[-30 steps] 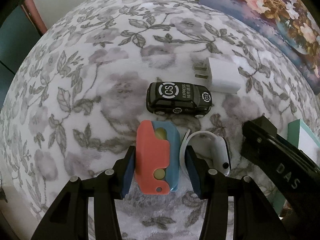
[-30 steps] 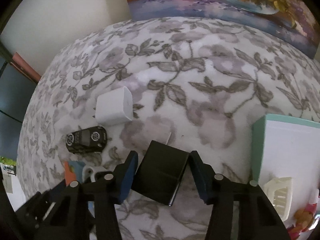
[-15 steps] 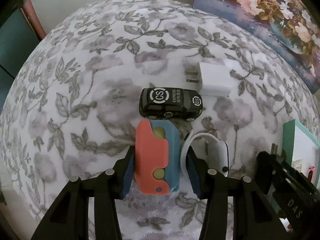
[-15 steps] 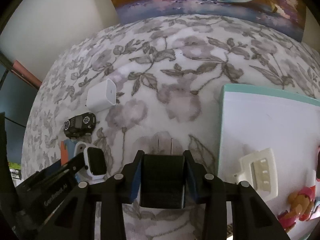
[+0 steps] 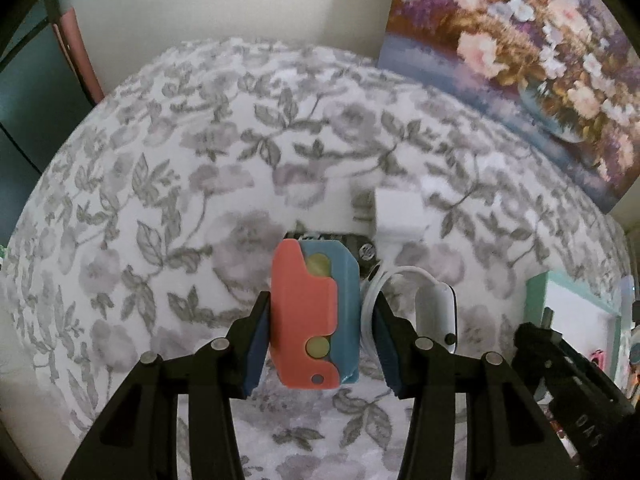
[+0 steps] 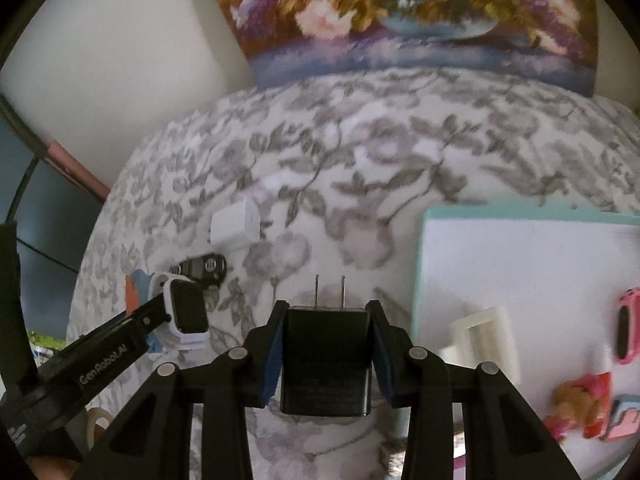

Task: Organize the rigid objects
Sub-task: 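Carry the pink-and-blue case and black charger into the tray and open both grippers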

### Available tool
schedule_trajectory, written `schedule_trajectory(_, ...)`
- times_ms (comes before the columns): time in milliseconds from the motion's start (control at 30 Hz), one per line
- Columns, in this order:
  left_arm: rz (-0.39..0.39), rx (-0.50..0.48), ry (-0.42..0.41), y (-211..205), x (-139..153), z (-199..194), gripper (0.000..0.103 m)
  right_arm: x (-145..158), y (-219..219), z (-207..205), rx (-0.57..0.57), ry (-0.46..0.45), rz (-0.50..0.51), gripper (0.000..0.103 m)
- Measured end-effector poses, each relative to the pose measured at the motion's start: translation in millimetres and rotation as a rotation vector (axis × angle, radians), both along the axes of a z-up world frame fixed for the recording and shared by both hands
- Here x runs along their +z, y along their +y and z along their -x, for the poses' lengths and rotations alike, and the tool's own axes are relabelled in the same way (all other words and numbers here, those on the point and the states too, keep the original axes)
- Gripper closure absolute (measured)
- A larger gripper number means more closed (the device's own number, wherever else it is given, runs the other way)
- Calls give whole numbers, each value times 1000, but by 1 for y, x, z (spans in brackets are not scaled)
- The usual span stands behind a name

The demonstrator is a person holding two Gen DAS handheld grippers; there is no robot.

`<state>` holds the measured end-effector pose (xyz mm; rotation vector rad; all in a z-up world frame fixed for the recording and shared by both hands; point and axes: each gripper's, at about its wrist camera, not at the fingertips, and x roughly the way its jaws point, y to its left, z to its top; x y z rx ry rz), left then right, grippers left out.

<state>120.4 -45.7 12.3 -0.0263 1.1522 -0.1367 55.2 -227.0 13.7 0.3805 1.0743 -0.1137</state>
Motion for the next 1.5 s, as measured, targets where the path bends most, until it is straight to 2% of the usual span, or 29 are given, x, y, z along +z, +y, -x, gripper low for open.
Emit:
schedule_trajectory(167,8,-40,-58,-23,25,12,53,25,-33,18,-71,-23,19,62)
schedule_trajectory(367,20,-142,-95,-76,44,36,53,41,-87,48,-184,-32,25,62)
schedule_trajectory(633,2,-300,-111,-153,51,72,53,35,-168,101,-367,15,25,62)
schedule_trajectory(800,-9,-399,-101,-197,44,97,53,30,-204,126,-452,35,7,62)
schedule_trajectory(1033,-34,-479,-43,-235,19,115,53,16,-222,136,-464,94,31,62)
schedule_trajectory(1267,-63,-484,-10,-237,9,115,52,6,-223,138,-473,123,8,61)
schedule_trajectory(1333,-62,-475,2,-235,9,113,50,10,-222,138,-472,120,26,61)
schedule_trajectory(1400,-48,-473,-1,-233,13,112,47,16,-220,138,-472,108,32,55)
schedule_trajectory(1500,-43,-471,-27,-229,23,110,37,23,-219,137,-467,90,33,51)
